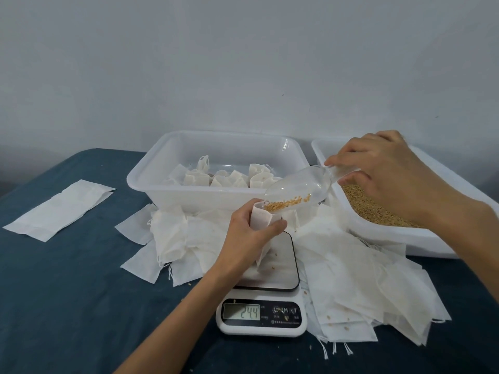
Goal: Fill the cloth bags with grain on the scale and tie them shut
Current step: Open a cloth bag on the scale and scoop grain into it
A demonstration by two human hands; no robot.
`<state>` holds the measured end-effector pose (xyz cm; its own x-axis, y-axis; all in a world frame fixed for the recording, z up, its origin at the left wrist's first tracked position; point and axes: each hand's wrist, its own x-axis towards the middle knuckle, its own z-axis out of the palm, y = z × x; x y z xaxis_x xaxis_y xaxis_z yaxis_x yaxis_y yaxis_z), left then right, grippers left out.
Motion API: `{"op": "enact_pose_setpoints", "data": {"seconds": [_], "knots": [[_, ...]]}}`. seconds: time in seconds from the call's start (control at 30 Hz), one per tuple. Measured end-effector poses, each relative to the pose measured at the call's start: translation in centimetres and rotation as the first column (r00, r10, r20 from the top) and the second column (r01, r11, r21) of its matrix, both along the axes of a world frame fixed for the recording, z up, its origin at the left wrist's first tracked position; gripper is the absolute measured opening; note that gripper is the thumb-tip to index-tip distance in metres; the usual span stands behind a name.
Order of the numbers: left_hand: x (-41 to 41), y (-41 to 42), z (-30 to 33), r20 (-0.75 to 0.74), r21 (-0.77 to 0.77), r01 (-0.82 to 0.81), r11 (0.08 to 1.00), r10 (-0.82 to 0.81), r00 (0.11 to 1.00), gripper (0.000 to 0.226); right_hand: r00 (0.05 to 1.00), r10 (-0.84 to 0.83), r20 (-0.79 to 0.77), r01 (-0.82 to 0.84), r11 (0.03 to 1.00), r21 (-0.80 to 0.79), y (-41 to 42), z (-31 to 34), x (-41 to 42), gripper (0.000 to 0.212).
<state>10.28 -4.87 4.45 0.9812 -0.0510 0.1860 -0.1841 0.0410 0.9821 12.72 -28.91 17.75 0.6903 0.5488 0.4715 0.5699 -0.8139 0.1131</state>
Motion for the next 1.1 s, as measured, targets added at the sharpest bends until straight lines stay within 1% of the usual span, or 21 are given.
{"op": "enact_pose_setpoints", "data": {"seconds": [0.03,0.1,0.17,0.23,0.33,0.37,0.43,0.53,0.57,0.63,0.67,0.73,0.8,0.83,0.87,0.9,0.93,1.0,1.03,1.07,1.1], "knots": [[0.0,0.0,0.0,0.001,0.002,-0.005,1.000,0.005,1.000,0.019,0.998,-0.020,-0.054,0.021,1.000,0.023,-0.2,-0.3,0.2,0.029],[0.1,0.0,0.0,-0.007,0.004,-0.016,1.000,0.016,1.000,0.016,0.976,-0.050,-0.213,0.072,0.993,0.093,-0.6,-1.3,0.7,0.029],[0.2,-0.1,-0.1,-0.019,-0.003,-0.033,0.999,0.033,0.999,0.012,0.921,-0.068,-0.383,0.145,0.974,0.176,-1.3,-2.4,1.1,0.028],[0.3,-0.1,-0.3,-0.016,-0.014,-0.042,0.999,0.042,0.999,0.006,0.889,-0.108,-0.445,0.225,0.949,0.219,-2.6,-3.5,1.9,0.024],[0.6,0.0,-0.6,0.018,0.010,-0.040,0.999,0.040,0.999,0.006,0.836,-0.277,-0.474,0.442,0.851,0.282,-5.7,-4.5,3.1,0.027],[0.6,0.0,-0.7,0.027,0.015,-0.040,0.999,0.039,0.999,0.006,0.810,-0.358,-0.464,0.515,0.814,0.270,-6.9,-4.7,3.5,0.029],[0.7,-0.2,-0.8,0.030,0.033,-0.050,0.998,0.049,0.998,0.009,0.737,-0.514,-0.439,0.631,0.756,0.174,-8.9,-5.2,4.2,0.025],[0.5,-0.6,-0.8,0.029,0.083,-0.057,0.995,0.055,0.998,0.021,0.603,-0.650,-0.462,0.730,0.683,-0.007,-10.7,-6.0,5.3,0.010],[0.4,-0.7,-0.8,0.035,0.108,-0.052,0.993,0.049,0.998,0.024,0.575,-0.675,-0.461,0.743,0.667,-0.050,-11.0,-6.4,5.7,0.008],[0.2,-0.9,-0.7,0.047,0.163,-0.044,0.986,0.037,0.998,0.026,0.559,-0.698,-0.447,0.746,0.659,-0.096,-11.4,-7.3,6.5,0.020],[0.1,-0.8,-0.5,0.058,0.179,-0.038,0.983,0.027,0.998,0.025,0.558,-0.706,-0.436,0.742,0.659,-0.119,-11.4,-7.7,6.7,0.019],[0.2,-0.4,0.1,0.094,0.203,-0.030,0.979,0.011,0.995,0.021,0.545,-0.719,-0.430,0.736,0.657,-0.165,-11.3,-8.4,7.1,0.005],[0.8,0.2,1.1,0.129,0.213,-0.039,0.976,0.011,0.992,0.016,0.523,-0.730,-0.440,0.746,0.642,-0.178,-11.3,-8.8,7.2,0.007],[1.2,0.6,1.7,0.145,0.215,-0.053,0.975,0.022,0.989,0.015,0.533,-0.732,-0.424,0.756,0.637,-0.150,-11.2,-8.8,7.1,0.012],[1.7,0.9,2.4,0.160,0.222,-0.071,0.973,0.035,0.987,0.016,0.573,-0.730,-0.372,0.766,0.639,-0.075,-10.9,-8.6,6.9,0.018],[2.4,1.3,3.1,0.181,0.240,-0.098,0.966,0.055,0.982,0.023,0.635,-0.716,-0.292,0.756,0.653,0.043,-10.3,-8.3,6.5,0.023],[3.3,1.8,3.9,0.200,0.260,-0.126,0.957,0.074,0.977,0.029,0.714,-0.668,-0.209,0.700,0.686,0.199,-9.3,-7.9,5.9,0.025],[5.6,2.8,5.7,0.216,0.278,-0.163,0.947,0.103,0.971,0.025,0.876,-0.471,-0.103,0.458,0.746,0.483,-5.7,-7.3,3.8,0.016],[7.1,3.3,6.7,0.210,0.277,-0.177,0.944,0.120,0.970,0.020,0.931,-0.349,-0.104,0.344,0.751,0.564,-3.5,-7.3,2.7,0.012],[8.6,3.6,7.6,0.196,0.267,-0.194,0.944,0.143,0.970,0.017,0.965,-0.226,-0.132,0.258,0.747,0.612,-1.2,-7.4,1.4,0.010],[10.3,3.9,8.3,0.182,0.256,-0.217,0.942,0.173,0.968,0.015,0.977,-0.117,-0.177,0.204,0.744,0.636,0.9,-7.8,0.4,0.010]]}}
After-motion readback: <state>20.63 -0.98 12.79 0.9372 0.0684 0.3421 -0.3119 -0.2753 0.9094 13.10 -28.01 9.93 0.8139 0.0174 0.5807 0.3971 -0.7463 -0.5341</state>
